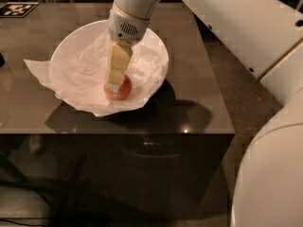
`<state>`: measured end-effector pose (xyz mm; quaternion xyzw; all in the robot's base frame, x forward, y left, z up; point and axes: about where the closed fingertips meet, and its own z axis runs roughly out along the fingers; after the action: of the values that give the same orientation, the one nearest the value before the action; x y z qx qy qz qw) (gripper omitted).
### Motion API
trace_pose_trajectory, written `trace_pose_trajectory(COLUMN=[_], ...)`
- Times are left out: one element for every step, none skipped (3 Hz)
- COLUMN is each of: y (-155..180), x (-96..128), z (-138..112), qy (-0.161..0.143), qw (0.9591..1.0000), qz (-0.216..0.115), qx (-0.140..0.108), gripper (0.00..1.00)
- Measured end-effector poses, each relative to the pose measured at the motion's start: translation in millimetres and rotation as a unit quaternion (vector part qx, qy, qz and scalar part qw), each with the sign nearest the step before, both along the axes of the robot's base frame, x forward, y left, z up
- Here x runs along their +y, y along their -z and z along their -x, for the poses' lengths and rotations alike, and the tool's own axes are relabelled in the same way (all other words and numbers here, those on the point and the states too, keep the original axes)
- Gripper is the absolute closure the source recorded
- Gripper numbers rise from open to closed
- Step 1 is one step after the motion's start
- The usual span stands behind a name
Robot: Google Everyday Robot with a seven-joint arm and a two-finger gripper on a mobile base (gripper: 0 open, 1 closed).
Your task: Pick apple from white bowl
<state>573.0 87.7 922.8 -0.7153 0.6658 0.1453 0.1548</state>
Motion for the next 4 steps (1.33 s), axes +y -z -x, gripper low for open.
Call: trace_pose_trajectory(y=[0.4,15.9,26.4,31.9], x=[0.2,3.4,6.0,8.1], z=[-0.1,1.8,4.8,9.1], qy=[0.0,0.003,0.003,-0.001], qw=[1.0,0.9999,0.9998,0.9996], qz=[0.0,-0.008,-0.018,-0.027], qx=[0.0,0.01,0.012,0.005], gripper=[0.0,0.0,0.0,0.0])
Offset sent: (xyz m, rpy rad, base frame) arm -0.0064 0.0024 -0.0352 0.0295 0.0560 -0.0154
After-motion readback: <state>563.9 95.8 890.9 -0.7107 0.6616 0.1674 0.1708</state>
